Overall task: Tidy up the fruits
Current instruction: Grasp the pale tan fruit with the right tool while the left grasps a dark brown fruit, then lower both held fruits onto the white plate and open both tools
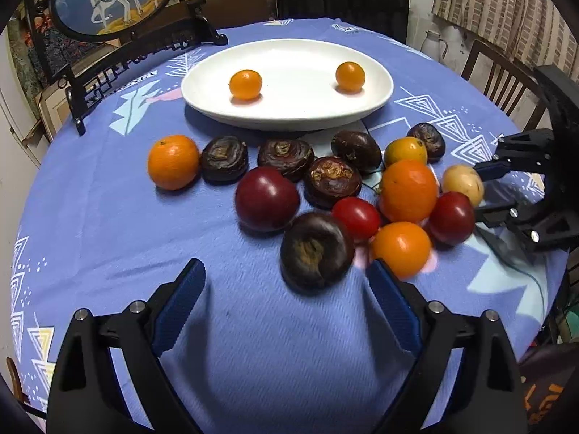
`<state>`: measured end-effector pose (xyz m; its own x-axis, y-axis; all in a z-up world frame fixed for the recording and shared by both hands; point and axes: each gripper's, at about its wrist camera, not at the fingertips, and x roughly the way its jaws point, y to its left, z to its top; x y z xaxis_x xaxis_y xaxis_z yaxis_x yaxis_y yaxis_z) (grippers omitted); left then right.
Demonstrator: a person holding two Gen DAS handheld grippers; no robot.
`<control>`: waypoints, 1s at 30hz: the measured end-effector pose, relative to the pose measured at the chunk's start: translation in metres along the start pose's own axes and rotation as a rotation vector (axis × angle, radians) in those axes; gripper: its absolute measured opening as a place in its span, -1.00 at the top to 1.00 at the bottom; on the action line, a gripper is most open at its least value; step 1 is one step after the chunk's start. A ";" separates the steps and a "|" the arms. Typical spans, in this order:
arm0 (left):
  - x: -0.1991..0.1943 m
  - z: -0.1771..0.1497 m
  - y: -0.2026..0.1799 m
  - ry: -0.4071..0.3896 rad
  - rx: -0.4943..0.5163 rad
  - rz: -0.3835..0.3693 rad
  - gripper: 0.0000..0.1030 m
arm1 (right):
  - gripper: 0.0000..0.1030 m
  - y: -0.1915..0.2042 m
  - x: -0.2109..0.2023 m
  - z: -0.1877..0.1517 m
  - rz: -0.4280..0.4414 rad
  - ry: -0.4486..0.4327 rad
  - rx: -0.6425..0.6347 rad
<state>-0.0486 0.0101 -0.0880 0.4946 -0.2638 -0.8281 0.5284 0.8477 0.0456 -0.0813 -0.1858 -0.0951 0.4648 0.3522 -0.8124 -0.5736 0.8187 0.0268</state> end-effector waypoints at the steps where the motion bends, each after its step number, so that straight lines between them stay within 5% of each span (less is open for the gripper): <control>1: 0.004 0.003 -0.002 0.000 0.001 -0.001 -0.73 | 0.22 0.000 0.001 0.001 0.002 -0.001 0.004; 3: 0.012 0.009 -0.002 0.010 -0.004 -0.010 -0.62 | 0.22 -0.001 0.001 0.001 0.004 -0.006 0.012; 8: 0.014 0.013 -0.006 0.014 -0.017 -0.109 0.19 | 0.22 -0.001 0.000 -0.001 0.008 -0.008 0.018; 13: 0.001 0.007 -0.014 0.008 -0.012 -0.105 0.19 | 0.23 -0.003 -0.003 -0.003 0.013 -0.018 0.032; 18: -0.037 0.021 -0.015 -0.107 -0.030 -0.022 0.19 | 0.23 -0.006 -0.021 0.002 0.008 -0.078 0.049; 21: -0.054 0.044 -0.013 -0.177 -0.062 0.082 0.19 | 0.23 -0.010 -0.042 0.017 -0.015 -0.147 0.048; 30: -0.059 0.125 -0.006 -0.295 -0.119 0.233 0.19 | 0.22 -0.034 -0.084 0.079 -0.083 -0.333 0.084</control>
<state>0.0048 -0.0365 0.0306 0.7783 -0.1643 -0.6061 0.3037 0.9433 0.1343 -0.0477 -0.2074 0.0181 0.7096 0.4006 -0.5796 -0.4741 0.8800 0.0277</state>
